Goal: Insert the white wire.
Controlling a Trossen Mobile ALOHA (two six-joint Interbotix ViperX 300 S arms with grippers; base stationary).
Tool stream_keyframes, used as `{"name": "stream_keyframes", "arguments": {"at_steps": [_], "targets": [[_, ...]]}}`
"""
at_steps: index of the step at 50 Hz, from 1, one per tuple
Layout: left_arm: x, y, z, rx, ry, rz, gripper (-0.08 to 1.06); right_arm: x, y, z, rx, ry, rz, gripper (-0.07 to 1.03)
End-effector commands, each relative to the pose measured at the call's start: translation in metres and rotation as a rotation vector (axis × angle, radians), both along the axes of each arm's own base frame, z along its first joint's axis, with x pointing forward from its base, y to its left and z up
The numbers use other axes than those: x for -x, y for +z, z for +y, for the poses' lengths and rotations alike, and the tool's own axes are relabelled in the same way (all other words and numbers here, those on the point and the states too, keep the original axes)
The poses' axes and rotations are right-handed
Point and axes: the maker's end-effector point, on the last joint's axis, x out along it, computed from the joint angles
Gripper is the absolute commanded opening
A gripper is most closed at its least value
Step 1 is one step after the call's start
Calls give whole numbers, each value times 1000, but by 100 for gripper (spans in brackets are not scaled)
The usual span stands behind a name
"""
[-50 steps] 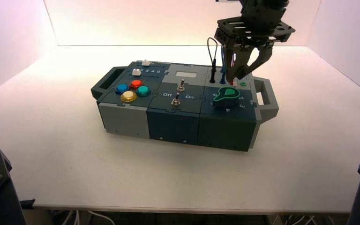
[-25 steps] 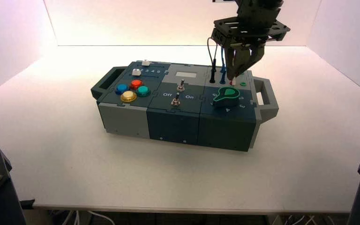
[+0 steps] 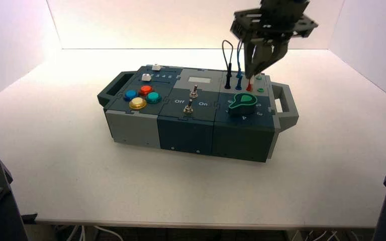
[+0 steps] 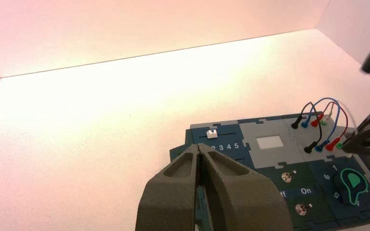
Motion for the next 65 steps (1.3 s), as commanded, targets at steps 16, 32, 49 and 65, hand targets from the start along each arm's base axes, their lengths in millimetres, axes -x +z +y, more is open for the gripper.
{"name": "stream_keyframes", "arguments": {"at_steps": [16,32,49,65], "targets": [[-4,16,-3,16,-3,-36,-3,1,19,-24,-50,-68,-93,-3],[-4,15,-3,17,-3,-36,-3,-3,17,-23,-93,-80,-172,-2],[-4,15,-2,17,-2,-36,-3,-11,16,-30,-84,-93,-195,-2],[-5,14,-3,17,-3,-36,-3,-13,14,-34,-73,-93,-197,-2]]}}
